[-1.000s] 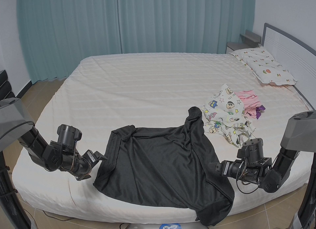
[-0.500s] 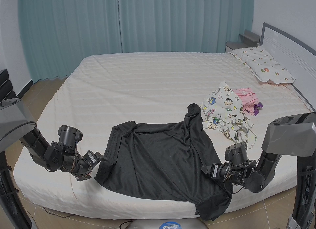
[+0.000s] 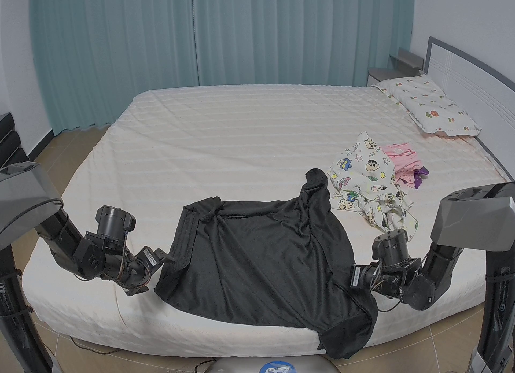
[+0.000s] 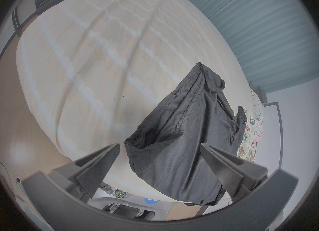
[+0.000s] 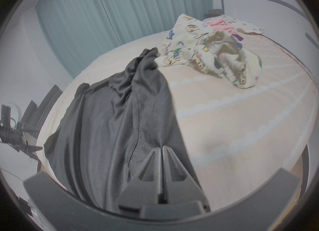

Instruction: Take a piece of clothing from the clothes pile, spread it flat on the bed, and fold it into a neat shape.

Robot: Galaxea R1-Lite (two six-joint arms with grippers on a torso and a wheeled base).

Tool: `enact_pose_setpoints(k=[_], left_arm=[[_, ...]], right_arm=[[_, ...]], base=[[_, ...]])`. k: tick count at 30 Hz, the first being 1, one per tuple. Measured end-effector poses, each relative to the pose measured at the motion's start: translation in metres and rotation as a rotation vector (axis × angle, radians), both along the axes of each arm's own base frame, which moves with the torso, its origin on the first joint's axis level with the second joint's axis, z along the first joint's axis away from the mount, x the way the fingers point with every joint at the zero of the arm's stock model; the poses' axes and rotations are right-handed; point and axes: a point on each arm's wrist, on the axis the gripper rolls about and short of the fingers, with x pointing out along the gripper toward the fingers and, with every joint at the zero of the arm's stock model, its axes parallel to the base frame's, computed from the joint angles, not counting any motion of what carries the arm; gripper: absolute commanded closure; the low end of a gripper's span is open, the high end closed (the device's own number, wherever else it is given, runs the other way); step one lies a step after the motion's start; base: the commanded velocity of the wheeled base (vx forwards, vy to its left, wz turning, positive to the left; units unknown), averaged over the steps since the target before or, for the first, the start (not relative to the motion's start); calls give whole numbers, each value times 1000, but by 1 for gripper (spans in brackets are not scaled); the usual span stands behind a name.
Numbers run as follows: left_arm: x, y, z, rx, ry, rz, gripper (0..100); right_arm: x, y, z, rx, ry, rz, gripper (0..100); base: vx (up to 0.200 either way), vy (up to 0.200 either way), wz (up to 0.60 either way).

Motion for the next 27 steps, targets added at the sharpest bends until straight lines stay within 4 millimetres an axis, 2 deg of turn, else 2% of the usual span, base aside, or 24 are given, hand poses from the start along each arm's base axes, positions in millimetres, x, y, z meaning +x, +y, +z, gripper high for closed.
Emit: enact_pose_setpoints(k=[7,8,13,18,21,27], left_arm=[[-1,0,-2,4,7,-2,0],[-1,0,-2,4,8,-2,0],[-1,0,-3,4,11,-2,0],[-2,0,-3,3,12,-2,0],[-2,0,-3,1,13,-3,0],[-2,0,-3,-1,13,-3,0]], right_arm=[[-6,-33,15,42,4,-42,100],[-6,-37,16,44,5,-45,0],[-4,-50,13,38,11,-73,0],[3,-54,13,55,-55,-88,0],[4,-48,16,68,-104,-63,0],[-4,-17,14,45,-71,18,0]], base=[[0,0,0],[0,0,0],[0,0,0],[0,0,0],[0,0,0],[0,0,0]])
